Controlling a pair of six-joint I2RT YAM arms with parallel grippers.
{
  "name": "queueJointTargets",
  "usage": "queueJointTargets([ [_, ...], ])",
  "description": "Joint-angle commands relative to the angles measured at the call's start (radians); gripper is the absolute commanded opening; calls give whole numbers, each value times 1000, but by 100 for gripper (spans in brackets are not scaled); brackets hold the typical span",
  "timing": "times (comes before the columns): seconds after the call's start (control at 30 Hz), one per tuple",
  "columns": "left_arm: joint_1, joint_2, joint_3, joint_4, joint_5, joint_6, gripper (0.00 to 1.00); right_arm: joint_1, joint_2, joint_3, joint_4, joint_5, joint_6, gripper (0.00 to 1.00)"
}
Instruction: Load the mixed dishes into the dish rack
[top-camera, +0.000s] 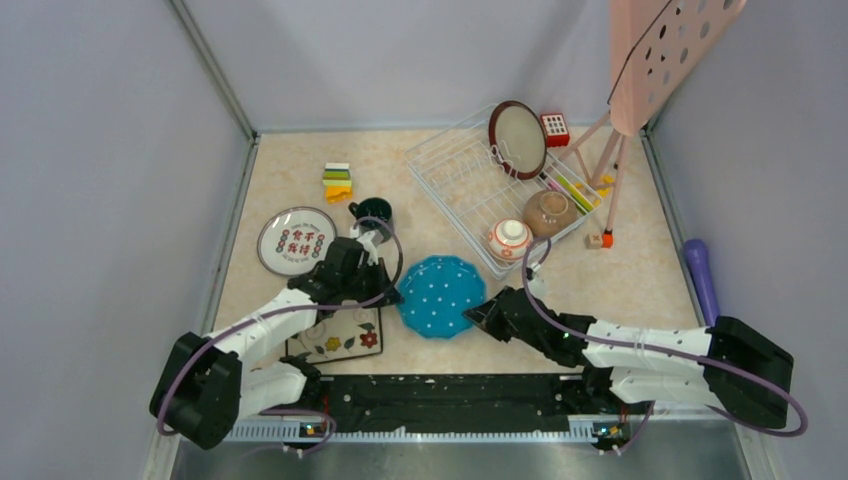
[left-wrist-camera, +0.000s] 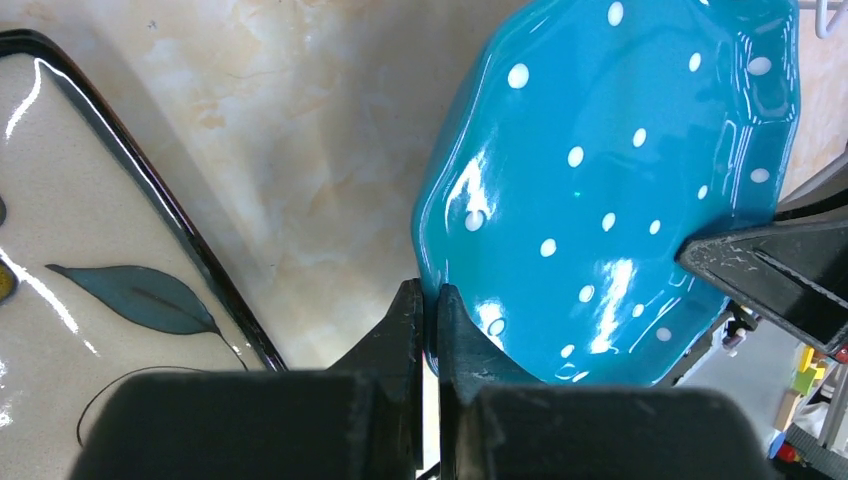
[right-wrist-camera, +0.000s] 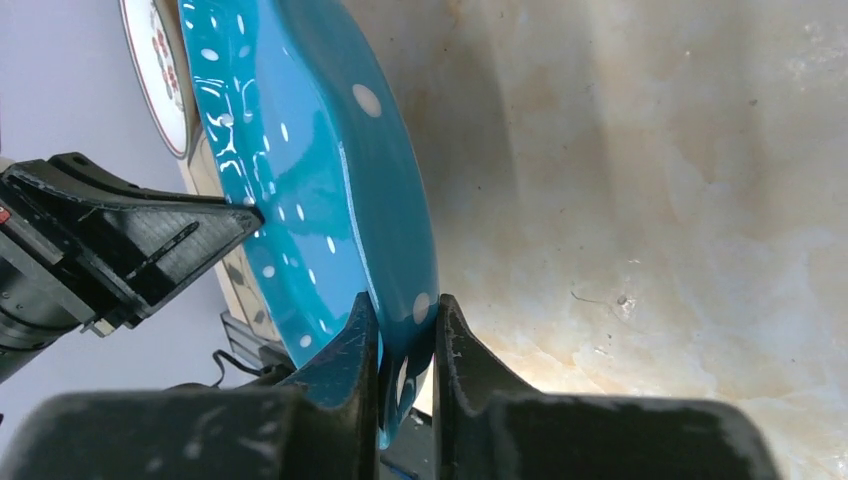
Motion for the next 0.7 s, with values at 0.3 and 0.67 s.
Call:
queueJointTargets([
  [0.3,-6,-77,22,59,30,-1,22,15,-14,47,-13,13,-65,0],
  [0.67,-4,-64,19,32,-38,1,32,16,-11,49,-34,31,-110,0],
])
